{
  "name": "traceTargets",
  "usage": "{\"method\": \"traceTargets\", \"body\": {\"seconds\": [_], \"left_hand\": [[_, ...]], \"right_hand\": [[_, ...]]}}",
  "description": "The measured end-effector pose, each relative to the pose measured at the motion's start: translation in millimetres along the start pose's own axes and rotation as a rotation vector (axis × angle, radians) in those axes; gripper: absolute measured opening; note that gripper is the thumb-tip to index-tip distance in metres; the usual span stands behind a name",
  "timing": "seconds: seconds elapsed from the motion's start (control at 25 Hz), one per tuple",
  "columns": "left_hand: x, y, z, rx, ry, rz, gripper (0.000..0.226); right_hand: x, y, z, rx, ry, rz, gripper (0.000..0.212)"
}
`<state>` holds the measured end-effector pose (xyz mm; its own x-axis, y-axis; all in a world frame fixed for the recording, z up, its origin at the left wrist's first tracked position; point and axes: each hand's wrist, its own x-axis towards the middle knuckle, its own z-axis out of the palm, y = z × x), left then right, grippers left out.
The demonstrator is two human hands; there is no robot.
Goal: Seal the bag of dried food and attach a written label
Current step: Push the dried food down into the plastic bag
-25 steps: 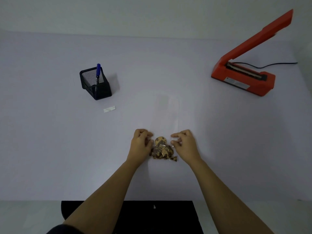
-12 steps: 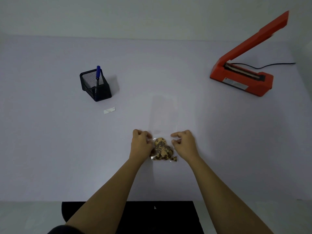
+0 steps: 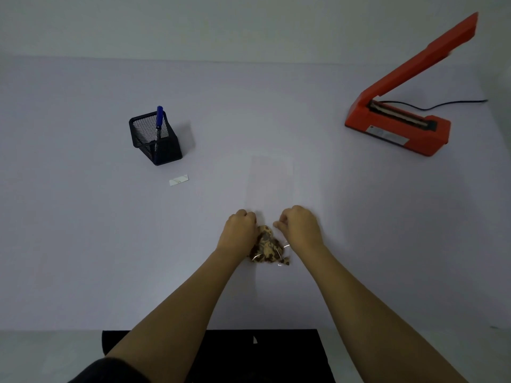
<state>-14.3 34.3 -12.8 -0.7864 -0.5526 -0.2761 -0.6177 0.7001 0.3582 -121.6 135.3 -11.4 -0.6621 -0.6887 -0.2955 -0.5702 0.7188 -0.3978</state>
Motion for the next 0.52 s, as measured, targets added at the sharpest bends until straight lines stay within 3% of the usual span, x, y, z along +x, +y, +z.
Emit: {"method": "traceTargets", "body": {"seconds": [0.28,0.52], "left_hand": [[15.7,-3.4,-7.5,-0.049,-0.118,-0.196,0.025],[14.5,3.9,-7.9,-0.053,-0.104,-0.271,0.037]], "right_hand": [[5.9,-3.5,2.1,0.032,-0.025,0.021,0.016],[3.7,-5.7,6.0,0.182,0.064,-0.021,0.016]]}}
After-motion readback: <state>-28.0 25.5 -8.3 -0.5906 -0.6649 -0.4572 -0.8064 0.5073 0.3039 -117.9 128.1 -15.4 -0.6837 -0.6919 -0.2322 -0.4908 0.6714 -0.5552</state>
